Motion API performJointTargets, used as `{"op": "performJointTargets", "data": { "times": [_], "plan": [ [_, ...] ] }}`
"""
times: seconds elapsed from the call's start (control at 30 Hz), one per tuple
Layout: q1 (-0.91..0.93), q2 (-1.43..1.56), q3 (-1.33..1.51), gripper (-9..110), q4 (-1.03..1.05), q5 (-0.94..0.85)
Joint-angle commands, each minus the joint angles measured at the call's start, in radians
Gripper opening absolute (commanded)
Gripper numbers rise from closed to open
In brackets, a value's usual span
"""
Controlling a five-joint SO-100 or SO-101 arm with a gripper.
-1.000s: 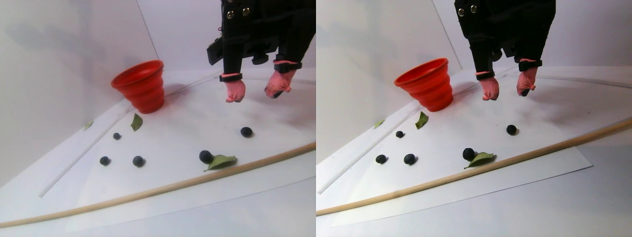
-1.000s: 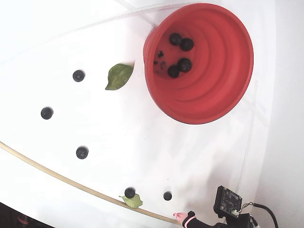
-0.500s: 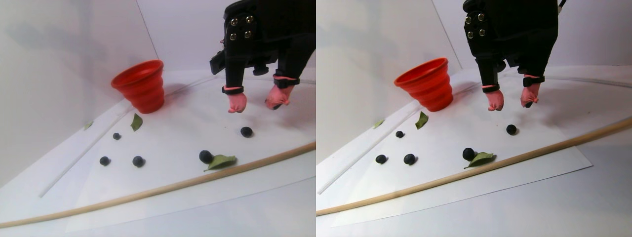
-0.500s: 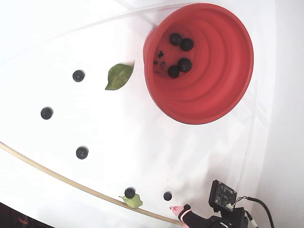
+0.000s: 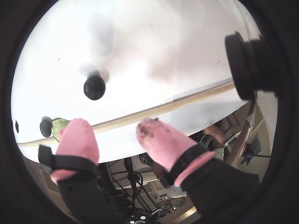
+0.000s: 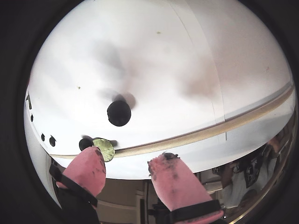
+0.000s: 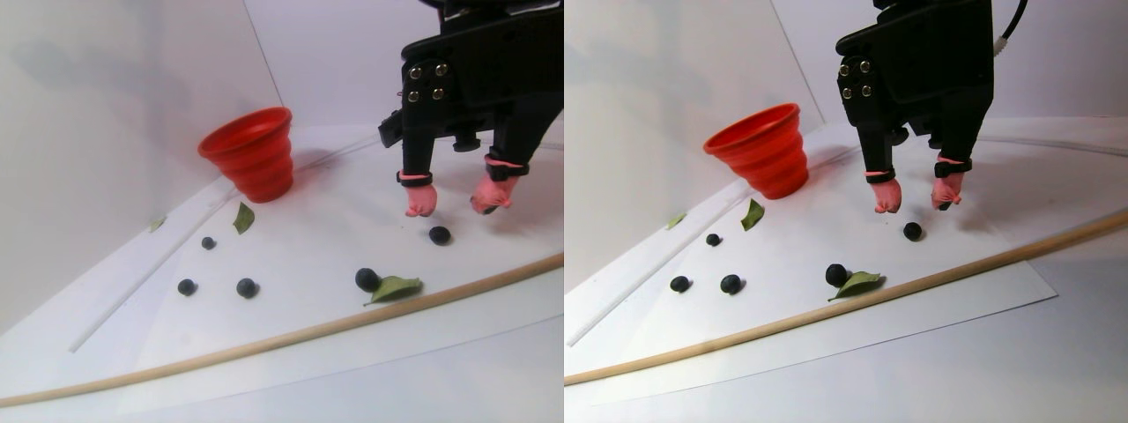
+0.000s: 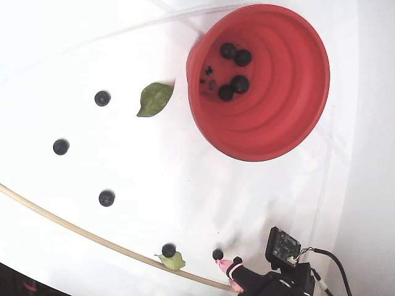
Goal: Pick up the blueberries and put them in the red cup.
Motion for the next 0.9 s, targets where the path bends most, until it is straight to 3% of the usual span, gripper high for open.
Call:
{"op": "performJointTargets", "data": {
  "times": [0.0, 0.87],
  "plan": [
    [-0.018, -0.009, -0.017, 19, -0.017, 0.011],
    [-0.029, -0.150, -0.054, 20, -0.097, 0.018]
  ]
}}
